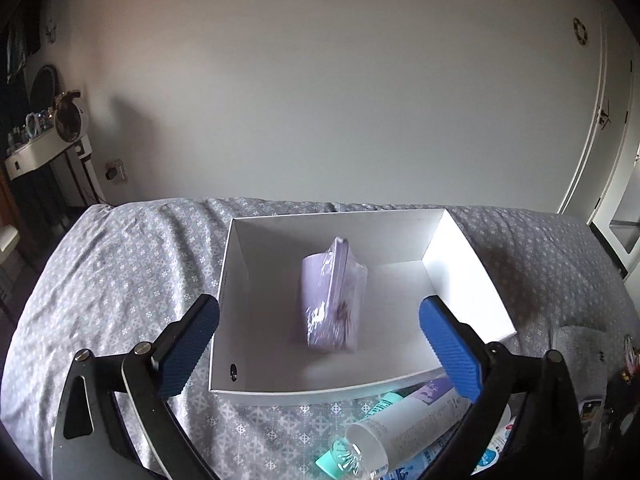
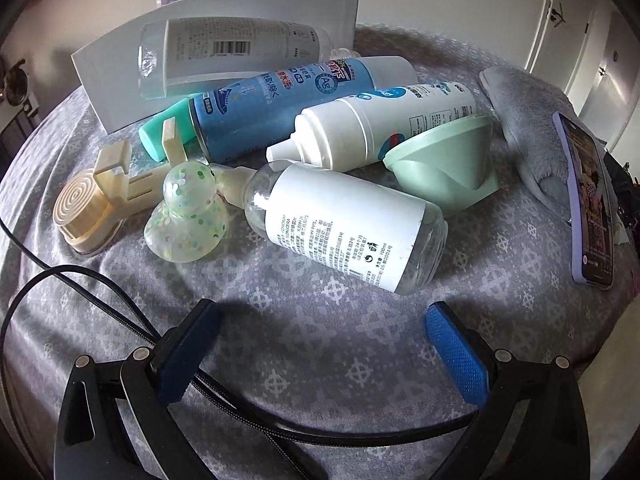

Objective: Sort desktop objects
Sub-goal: 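Lower the lavender cup into the white box and open the left gripper, then grasp the cream ribbed round holder with the left gripper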

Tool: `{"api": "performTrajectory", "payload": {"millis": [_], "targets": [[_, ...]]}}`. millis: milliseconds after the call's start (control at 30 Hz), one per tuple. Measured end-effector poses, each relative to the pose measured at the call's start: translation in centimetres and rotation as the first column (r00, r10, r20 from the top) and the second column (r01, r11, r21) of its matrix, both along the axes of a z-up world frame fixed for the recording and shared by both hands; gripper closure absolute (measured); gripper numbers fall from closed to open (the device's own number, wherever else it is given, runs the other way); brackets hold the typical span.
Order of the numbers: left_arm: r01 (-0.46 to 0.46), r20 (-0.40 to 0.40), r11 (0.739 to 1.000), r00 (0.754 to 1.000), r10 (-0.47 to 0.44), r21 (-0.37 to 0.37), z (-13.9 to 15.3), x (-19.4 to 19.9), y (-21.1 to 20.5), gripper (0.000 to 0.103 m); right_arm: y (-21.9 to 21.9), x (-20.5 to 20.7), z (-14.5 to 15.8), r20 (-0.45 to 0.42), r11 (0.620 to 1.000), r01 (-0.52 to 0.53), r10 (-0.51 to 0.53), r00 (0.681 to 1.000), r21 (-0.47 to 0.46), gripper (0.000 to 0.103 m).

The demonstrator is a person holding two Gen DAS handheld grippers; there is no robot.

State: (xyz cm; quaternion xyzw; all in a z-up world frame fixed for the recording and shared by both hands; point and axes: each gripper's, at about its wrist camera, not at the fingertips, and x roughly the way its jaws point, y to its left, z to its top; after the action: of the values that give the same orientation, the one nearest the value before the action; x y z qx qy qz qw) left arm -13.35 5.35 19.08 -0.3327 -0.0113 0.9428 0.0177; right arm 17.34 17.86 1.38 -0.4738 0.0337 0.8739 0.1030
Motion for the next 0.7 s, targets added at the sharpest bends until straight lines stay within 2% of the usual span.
{"api": "performTrajectory", "payload": {"millis": [133,267,467,700], "targets": [[0.041,-0.018,0.998,0.999,-0.042,-0.055,0.1,2.8,-0.4,0.001,0.4,-0.3,0.1,0.001,1.0,-0.001,0.001,1.0,-0.003,0.0],[0.063,0.038,0.992,0.998,-0.059,-0.112,-2.3,5.6,-1.7,0.001,0.7,-0.5,0.1,0.004,1.0,-0.003,0.003,1.0,-0.007,0.0],[0.104,0.153,0.993,0.984,-0.093,-0.064,-6.8,9.4,-4.3,0.001,0.9,-0.6,0.2,0.017,1.0,-0.018,0.018,1.0,-0.015,0.0],[0.198,0.202,0.979,0.962,-0.187,-0.038,-10.0,12.2,-5.5,0.001,1.0,-0.6,0.1,0.016,1.0,-0.016,0.017,1.0,-0.015,0.0]]}}
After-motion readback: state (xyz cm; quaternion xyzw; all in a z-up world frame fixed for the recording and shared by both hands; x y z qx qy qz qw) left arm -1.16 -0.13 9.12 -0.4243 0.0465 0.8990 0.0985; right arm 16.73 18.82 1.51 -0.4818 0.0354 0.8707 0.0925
